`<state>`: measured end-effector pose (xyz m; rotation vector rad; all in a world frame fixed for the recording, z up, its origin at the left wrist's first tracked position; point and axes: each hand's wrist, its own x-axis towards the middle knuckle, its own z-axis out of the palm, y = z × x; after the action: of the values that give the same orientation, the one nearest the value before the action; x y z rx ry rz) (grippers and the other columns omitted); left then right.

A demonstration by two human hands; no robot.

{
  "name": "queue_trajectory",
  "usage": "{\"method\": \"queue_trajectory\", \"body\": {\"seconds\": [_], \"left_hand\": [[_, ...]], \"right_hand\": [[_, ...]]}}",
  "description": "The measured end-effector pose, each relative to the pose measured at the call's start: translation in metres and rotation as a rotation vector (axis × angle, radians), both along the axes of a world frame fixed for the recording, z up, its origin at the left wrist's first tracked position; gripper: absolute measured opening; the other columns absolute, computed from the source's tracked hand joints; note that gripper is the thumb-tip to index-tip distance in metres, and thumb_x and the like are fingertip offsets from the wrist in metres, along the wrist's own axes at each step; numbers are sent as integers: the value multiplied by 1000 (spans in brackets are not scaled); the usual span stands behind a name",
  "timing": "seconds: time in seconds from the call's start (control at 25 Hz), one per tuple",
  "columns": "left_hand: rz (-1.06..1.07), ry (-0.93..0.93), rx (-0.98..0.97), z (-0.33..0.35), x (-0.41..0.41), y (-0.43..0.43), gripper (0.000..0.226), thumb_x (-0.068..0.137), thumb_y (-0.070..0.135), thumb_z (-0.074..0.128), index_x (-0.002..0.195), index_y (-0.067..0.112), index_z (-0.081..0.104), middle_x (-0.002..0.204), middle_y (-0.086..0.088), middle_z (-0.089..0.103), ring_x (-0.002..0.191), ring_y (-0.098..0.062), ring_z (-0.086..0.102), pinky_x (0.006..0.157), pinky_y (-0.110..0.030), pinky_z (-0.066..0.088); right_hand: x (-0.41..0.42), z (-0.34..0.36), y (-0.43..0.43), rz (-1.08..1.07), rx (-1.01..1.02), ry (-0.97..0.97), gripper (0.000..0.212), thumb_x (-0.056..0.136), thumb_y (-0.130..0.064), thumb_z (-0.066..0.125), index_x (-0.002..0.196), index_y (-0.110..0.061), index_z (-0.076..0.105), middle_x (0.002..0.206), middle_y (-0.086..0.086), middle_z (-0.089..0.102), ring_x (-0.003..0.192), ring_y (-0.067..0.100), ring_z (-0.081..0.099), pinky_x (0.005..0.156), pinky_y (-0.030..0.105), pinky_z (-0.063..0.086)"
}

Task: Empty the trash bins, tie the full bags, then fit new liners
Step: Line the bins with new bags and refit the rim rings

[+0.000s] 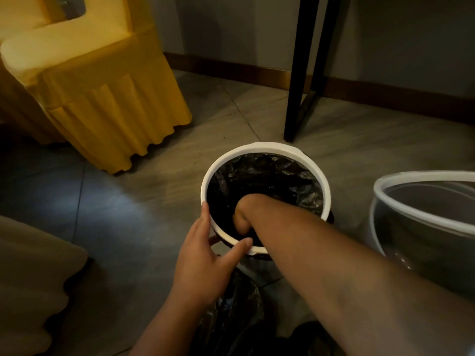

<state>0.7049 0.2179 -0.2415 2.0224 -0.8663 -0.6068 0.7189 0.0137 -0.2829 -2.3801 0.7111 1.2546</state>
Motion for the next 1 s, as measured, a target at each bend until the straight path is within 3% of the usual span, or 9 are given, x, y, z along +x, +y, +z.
{"method": "queue_trajectory", "body": {"seconds": [0.08,0.2,0.32,0.4,0.52,0.6,0.72,0.84,1.0], "left_hand": [[-15,-41,1,2,-1,-3,120,78,58,84,168,42,7,136,29,50,107,24,55,83,-5,50],[-24,-39,-1,0,3,-4,126,75,64,85,168,40,4,147,20,48,120,4,59,100,-27,56],[-69,-54,35,1,0,-2,141,65,75,85,167,43,-8,157,17,39,131,-2,55,106,-33,55],[-78,-70,77,2,-2,-1,146,62,81,81,164,44,-17,163,16,32,139,-6,49,108,-34,52],[-70,-56,79,-1,-1,-1,146,59,87,75,160,48,-23,160,22,30,135,0,46,98,-26,49],[-63,-50,74,-2,-2,1,144,58,89,71,159,50,-24,159,25,30,130,3,45,93,-23,46],[-75,-80,83,-3,-2,-1,143,59,89,69,159,47,-25,163,22,27,135,-2,46,92,-24,48],[-76,-60,91,-5,-1,-5,144,65,82,76,161,44,-25,165,18,27,140,-6,45,93,-24,45],[-51,-114,140,1,-4,-8,144,61,88,71,164,39,-16,171,6,14,149,-17,38,102,-30,46]], "right_hand": [[0,11,-12,-28,42,12,56,100,-30,58,154,-15,49,139,10,55,98,32,58,74,42,50],[-13,29,-49,-77,-30,73,46,95,-30,68,138,-14,65,122,12,69,94,32,67,76,43,56],[-36,20,-57,-28,-31,241,53,97,-36,74,143,-15,59,118,8,64,89,28,61,73,38,51],[-40,4,-41,61,-48,307,57,101,-41,66,149,-15,53,115,8,58,89,26,58,79,38,51],[-28,-22,-16,243,-74,374,53,103,-36,54,148,-9,53,144,15,55,120,36,58,108,53,48],[-21,-18,-19,186,-40,346,62,96,-43,59,148,-10,53,147,17,54,129,39,55,113,58,44],[-20,-8,-26,230,-45,268,70,88,-51,65,147,-13,55,136,14,57,125,40,57,111,59,46],[-33,-3,-18,183,14,240,62,92,-44,63,144,-12,58,143,17,56,128,39,56,113,57,44],[-55,34,-19,-98,-6,-119,42,100,-31,56,139,-18,65,140,10,62,119,31,61,106,48,51]]}}
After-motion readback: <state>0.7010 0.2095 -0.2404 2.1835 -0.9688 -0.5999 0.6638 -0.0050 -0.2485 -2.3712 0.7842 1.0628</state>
